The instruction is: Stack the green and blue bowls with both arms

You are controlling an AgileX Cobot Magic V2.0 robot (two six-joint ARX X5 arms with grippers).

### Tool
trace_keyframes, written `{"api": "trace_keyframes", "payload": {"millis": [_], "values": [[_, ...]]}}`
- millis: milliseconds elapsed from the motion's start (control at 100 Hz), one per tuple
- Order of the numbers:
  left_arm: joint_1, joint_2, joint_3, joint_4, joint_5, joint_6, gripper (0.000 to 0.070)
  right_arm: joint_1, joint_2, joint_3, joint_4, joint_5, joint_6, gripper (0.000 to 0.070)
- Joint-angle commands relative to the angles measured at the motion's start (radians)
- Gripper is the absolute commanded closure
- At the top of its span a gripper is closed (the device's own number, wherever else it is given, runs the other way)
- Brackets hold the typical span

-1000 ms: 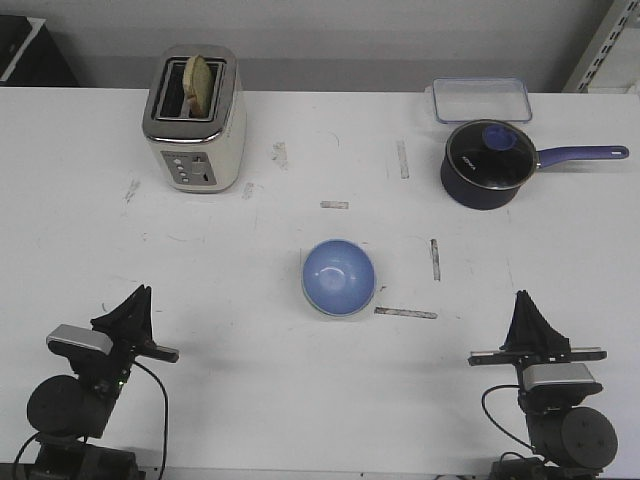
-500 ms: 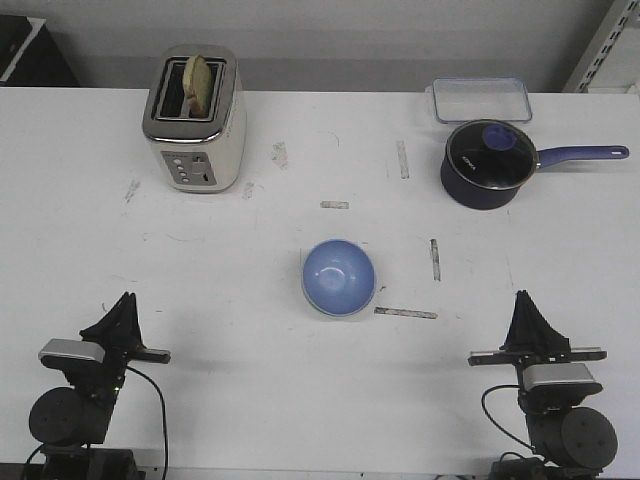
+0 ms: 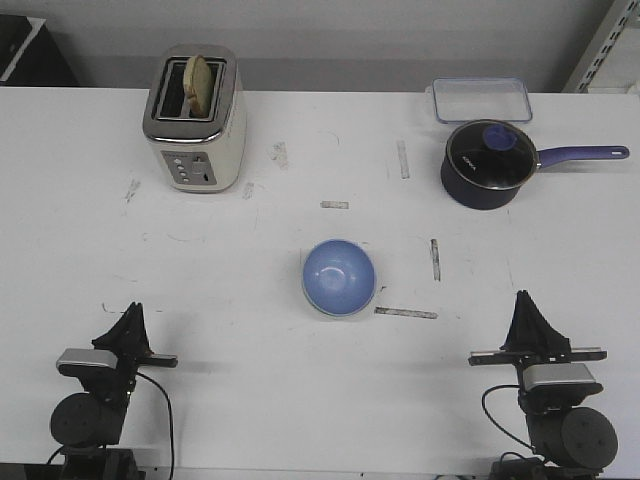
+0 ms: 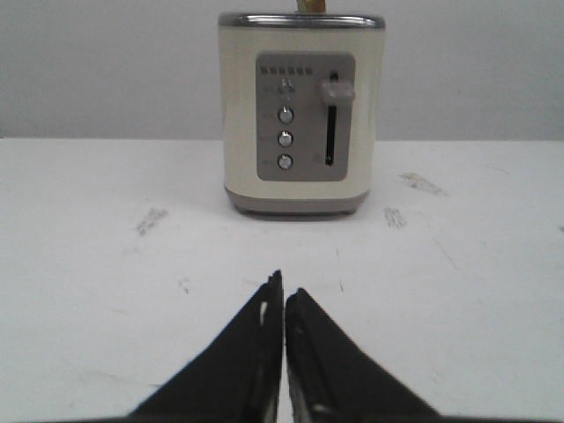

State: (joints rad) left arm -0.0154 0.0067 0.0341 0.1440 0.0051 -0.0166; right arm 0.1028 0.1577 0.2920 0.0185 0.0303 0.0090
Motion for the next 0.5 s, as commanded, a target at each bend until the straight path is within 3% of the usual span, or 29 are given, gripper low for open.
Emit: {"api": "trace_keyframes", "payload": {"millis": [0, 210, 490], "values": [[-0.006, -0.004, -0.022, 0.003, -0.029, 0.003, 0.0699, 0.000, -0.001, 0.003, 0.011, 0.003, 0.017, 0.0697], [-0.026, -0.004, -0.022, -0.004, -0.064, 0.002, 0.0699, 0.000, -0.001, 0.003, 0.011, 0.003, 0.017, 0.0697], [-0.026, -0.004, -0.022, 0.029, 0.019, 0.005, 0.0698, 0.000, -0.001, 0.003, 0.011, 0.003, 0.017, 0.0697]]}}
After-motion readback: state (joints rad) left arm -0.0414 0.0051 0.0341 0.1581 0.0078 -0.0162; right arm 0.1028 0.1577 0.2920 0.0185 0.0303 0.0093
